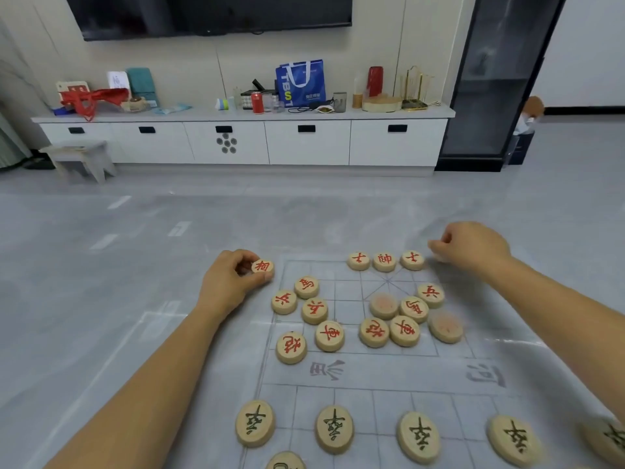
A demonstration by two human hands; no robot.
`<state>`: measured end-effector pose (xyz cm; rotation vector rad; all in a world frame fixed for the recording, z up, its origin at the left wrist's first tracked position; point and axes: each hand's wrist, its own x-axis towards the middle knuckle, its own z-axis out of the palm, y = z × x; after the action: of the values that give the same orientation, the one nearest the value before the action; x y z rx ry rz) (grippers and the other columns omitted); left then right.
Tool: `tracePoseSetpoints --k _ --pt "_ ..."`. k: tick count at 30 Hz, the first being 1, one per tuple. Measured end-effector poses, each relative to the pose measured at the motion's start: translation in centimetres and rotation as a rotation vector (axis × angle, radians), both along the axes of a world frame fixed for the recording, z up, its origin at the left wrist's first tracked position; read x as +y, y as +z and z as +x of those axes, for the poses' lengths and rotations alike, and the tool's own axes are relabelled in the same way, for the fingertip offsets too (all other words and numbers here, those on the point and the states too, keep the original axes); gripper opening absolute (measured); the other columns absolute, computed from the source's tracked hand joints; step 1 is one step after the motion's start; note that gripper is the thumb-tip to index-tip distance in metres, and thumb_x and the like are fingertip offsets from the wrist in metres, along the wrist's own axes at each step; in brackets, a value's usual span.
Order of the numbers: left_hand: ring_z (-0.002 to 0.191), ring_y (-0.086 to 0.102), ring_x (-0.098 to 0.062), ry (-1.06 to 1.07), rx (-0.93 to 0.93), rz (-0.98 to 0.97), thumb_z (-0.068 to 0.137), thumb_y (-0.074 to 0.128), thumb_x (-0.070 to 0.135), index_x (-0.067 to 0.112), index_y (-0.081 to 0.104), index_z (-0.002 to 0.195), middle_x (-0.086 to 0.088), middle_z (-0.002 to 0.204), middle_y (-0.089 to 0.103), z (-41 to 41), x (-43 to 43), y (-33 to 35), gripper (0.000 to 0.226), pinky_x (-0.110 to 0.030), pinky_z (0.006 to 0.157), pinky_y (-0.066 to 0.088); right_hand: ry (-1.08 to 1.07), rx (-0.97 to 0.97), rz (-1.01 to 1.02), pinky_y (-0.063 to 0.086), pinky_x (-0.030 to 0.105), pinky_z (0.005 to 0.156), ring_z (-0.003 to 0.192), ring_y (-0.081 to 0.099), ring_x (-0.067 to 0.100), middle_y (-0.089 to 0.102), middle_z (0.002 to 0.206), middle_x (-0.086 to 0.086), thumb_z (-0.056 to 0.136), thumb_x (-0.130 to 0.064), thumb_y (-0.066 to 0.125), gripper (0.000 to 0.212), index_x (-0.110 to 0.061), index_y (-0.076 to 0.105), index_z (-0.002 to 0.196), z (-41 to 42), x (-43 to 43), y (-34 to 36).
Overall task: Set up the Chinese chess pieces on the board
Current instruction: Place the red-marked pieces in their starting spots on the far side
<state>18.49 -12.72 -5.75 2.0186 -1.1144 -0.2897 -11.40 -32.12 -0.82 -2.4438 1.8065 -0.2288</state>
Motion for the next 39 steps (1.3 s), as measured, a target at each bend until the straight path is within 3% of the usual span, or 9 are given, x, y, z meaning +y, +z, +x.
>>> tracePoseSetpoints --k 6,8,11,16,22,25,33,37,39 --pt "0.086 0.055 -0.018 0.002 0.026 0.184 0.068 0.075 0.047 0.026 0.058 0.084 0.005 0.085 0.059 -1.1 -2.4 1.4 0.032 -0.045 0.091 0.045 -0.099 -0.172 0.096 0.041 0.035 0.072 0.093 0.055 0.031 0.060 0.109 0.013 0.093 -0.055 0.026 0.050 -0.012 0.049 0.105 -2.3 -0.3 -2.5" --pt "0.083 0.055 -0.018 -0.072 0.001 0.211 0.068 0.076 0.043 0.025 0.056 0.082 0.007 0.080 0.058 -2.3 -3.8 2.2 0.030 -0.045 0.090 0.045 -0.021 -0.262 0.192 0.042 0.037 0.082 0.104 0.053 0.029 0.057 0.120 0.011 0.093 -0.051 0.032 0.046 -0.018 0.048 0.121 -2.9 -0.3 -2.1" --pt "0.084 0.055 -0.019 -0.153 -0.061 0.231 0.067 0.077 0.042 0.027 0.053 0.076 0.007 0.080 0.058 -4.4 -5.9 3.1 0.029 -0.045 0.090 0.045 0.179 -0.248 0.328 0.041 0.031 0.084 0.096 0.052 0.020 0.048 0.111 0.004 0.088 -0.039 0.053 0.046 -0.031 0.042 0.132 -4.2 -0.1 -1.8" --pt "0.097 0.054 -0.020 -0.202 -0.156 0.303 0.069 0.075 0.043 0.027 0.057 0.093 0.003 0.098 0.054 -6.6 -7.6 2.6 0.033 -0.043 0.093 0.043 0.228 -0.252 0.184 0.041 0.028 0.075 0.088 0.052 0.015 0.051 0.100 -0.001 0.085 -0.038 0.058 0.039 -0.034 0.049 0.123 -5.0 -0.2 -3.1" --pt "0.101 0.051 -0.016 -0.291 0.097 0.227 0.073 0.075 0.019 0.020 0.061 0.113 0.000 0.109 0.053 -6.1 -6.8 2.5 0.042 -0.031 0.095 0.043 0.186 -0.350 0.141 0.040 0.027 0.063 0.082 0.054 0.016 0.055 0.088 -0.004 0.083 -0.043 0.060 0.048 -0.031 0.046 0.127 -4.8 -0.3 -3.8" --pt "0.093 0.052 -0.017 -0.314 0.154 0.206 0.074 0.074 0.015 0.018 0.063 0.106 0.000 0.099 0.055 -6.1 -6.9 2.7 0.034 -0.031 0.087 0.047 0.159 -0.332 0.145 0.039 0.027 0.063 0.082 0.054 0.016 0.056 0.089 -0.004 0.083 -0.045 0.059 0.044 -0.026 0.051 0.122 -4.4 -0.4 -3.7" --pt "0.082 0.056 -0.018 -0.180 0.067 0.196 0.061 0.083 0.036 0.026 0.056 0.079 0.003 0.084 0.060 -6.4 -8.0 1.7 0.034 -0.048 0.089 0.048 0.172 -0.364 0.016 0.037 0.026 0.058 0.078 0.053 0.014 0.053 0.090 -0.006 0.078 -0.050 0.063 0.041 -0.023 0.057 0.110 -4.4 0.1 -4.4" --pt "0.093 0.055 -0.021 -0.241 0.045 0.306 0.068 0.079 0.032 0.026 0.057 0.101 0.000 0.098 0.056 -6.4 -8.2 2.4 0.040 -0.043 0.090 0.047 0.194 -0.388 0.064 0.038 0.024 0.060 0.081 0.052 0.014 0.052 0.089 -0.006 0.079 -0.045 0.064 0.044 -0.024 0.053 0.116 -4.5 -0.2 -4.6" --pt "0.088 0.052 -0.018 -0.313 0.087 0.330 0.074 0.075 0.024 0.027 0.057 0.110 0.000 0.099 0.053 -6.3 -8.0 2.9 0.040 -0.032 0.081 0.046 0.203 -0.396 0.082 0.040 0.025 0.064 0.082 0.053 0.014 0.053 0.091 -0.005 0.082 -0.040 0.062 0.043 -0.025 0.054 0.121 -4.6 -0.3 -4.6"
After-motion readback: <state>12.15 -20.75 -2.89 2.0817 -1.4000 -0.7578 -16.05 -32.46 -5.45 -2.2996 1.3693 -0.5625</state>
